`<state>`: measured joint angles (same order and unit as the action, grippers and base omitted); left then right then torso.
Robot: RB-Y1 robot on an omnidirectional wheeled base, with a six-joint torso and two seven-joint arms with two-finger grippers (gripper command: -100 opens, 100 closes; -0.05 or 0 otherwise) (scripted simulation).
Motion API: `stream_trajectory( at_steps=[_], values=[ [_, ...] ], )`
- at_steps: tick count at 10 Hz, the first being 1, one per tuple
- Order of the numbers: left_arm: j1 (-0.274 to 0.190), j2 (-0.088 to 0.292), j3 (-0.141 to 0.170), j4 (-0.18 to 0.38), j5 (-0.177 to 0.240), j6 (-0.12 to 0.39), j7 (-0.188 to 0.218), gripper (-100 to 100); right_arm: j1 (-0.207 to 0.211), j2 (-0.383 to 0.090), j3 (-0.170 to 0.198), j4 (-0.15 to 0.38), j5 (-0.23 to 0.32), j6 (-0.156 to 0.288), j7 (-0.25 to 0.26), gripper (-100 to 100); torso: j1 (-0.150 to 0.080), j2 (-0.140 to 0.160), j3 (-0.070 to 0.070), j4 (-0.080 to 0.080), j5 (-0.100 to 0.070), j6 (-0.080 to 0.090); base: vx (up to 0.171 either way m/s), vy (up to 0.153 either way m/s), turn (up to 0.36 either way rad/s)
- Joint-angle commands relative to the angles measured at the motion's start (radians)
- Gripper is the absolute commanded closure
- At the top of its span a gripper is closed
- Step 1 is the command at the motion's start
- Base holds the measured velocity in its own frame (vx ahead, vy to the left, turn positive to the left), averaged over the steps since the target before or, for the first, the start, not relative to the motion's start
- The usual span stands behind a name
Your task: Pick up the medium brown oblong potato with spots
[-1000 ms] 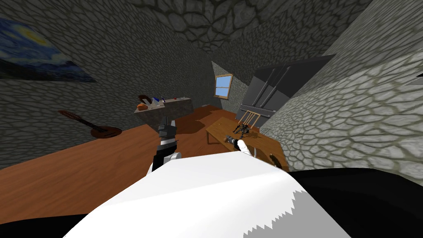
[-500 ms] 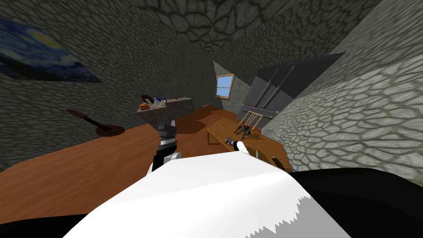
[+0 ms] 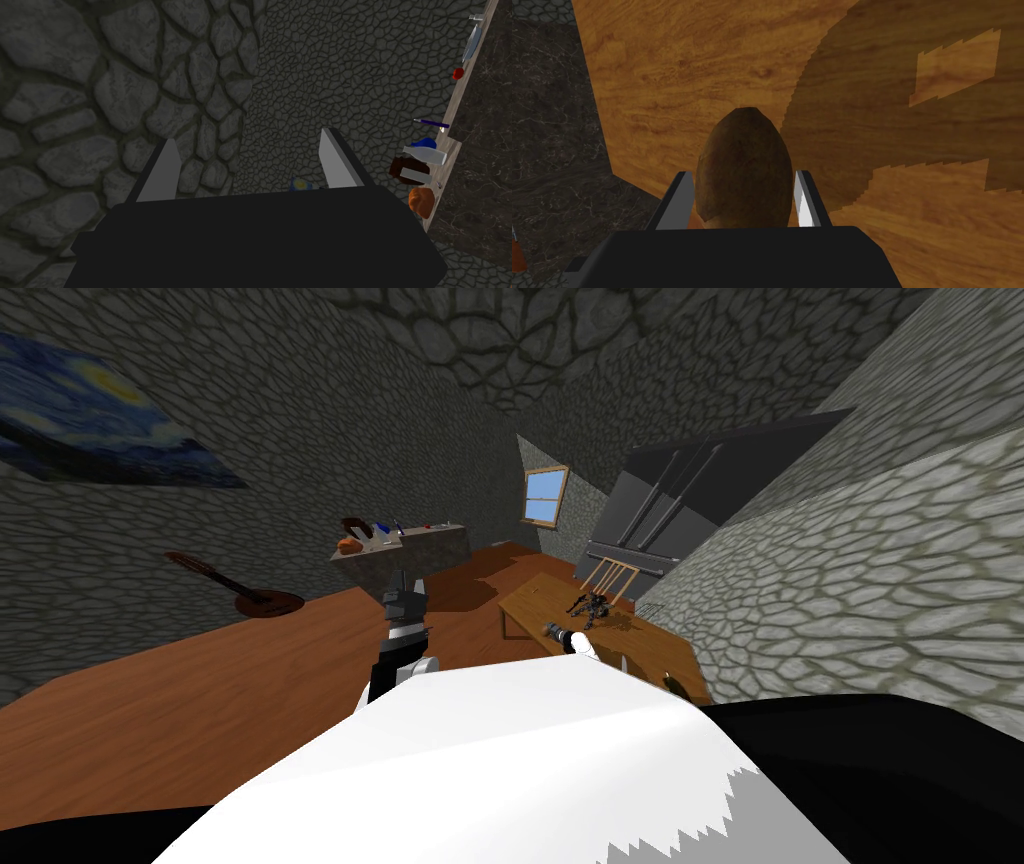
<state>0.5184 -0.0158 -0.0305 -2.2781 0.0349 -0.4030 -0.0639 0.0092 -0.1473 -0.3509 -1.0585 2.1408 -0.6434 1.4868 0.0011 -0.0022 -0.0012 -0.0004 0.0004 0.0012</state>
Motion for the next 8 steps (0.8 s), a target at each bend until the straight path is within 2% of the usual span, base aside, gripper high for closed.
stream_trajectory(
  at_steps=[1, 3, 4, 5, 6, 7, 8],
  values=[
    [0.000, 0.000, 0.000, 0.000, 0.000, 0.000, 0.000, 0, 0.000, 0.000, 0.000, 0.000, 0.000, 0.000, 0.000, 100, 0.000, 0.000, 0.000, 0.000, 0.000, 0.000, 0.000, 0.000, 0.000],
    [0.000, 0.000, 0.000, 0.000, 0.000, 0.000, 0.000, 0, 0.000, 0.000, 0.000, 0.000, 0.000, 0.000, 0.000, 100, 0.000, 0.000, 0.000, 0.000, 0.000, 0.000, 0.000, 0.000, 0.000],
    [0.000, 0.000, 0.000, 0.000, 0.000, 0.000, 0.000, 0, 0.000, 0.000, 0.000, 0.000, 0.000, 0.000, 0.001, 0, 0.000, 0.000, 0.000, 0.000, 0.000, 0.000, 0.000, 0.000, 0.000],
    [0.000, 0.000, 0.000, 0.000, 0.000, 0.000, 0.000, 0, -0.013, -0.021, -0.008, -0.006, 0.008, -0.029, -0.019, 100, 0.000, 0.000, 0.000, 0.000, 0.000, 0.000, -0.045, 0.041, -0.063],
    [0.000, 0.000, 0.000, 0.000, 0.000, 0.000, 0.000, 0, -0.018, -0.034, -0.013, -0.013, 0.013, -0.048, -0.030, 100, 0.002, 0.003, 0.002, 0.000, 0.001, 0.001, -0.085, 0.067, -0.069],
    [0.000, 0.000, 0.000, 0.000, 0.000, 0.000, 0.000, 0, -0.013, -0.024, -0.008, -0.017, 0.017, -0.034, -0.027, 100, 0.004, 0.005, 0.003, 0.001, 0.001, 0.001, -0.040, 0.029, -0.018],
    [0.000, 0.000, 0.000, 0.000, 0.000, 0.000, 0.000, 0, -0.014, -0.025, -0.009, -0.017, 0.018, -0.038, -0.031, 0, 0.002, 0.004, 0.002, 0.001, 0.000, 0.001, -0.007, 0.005, -0.001]
  ],
)
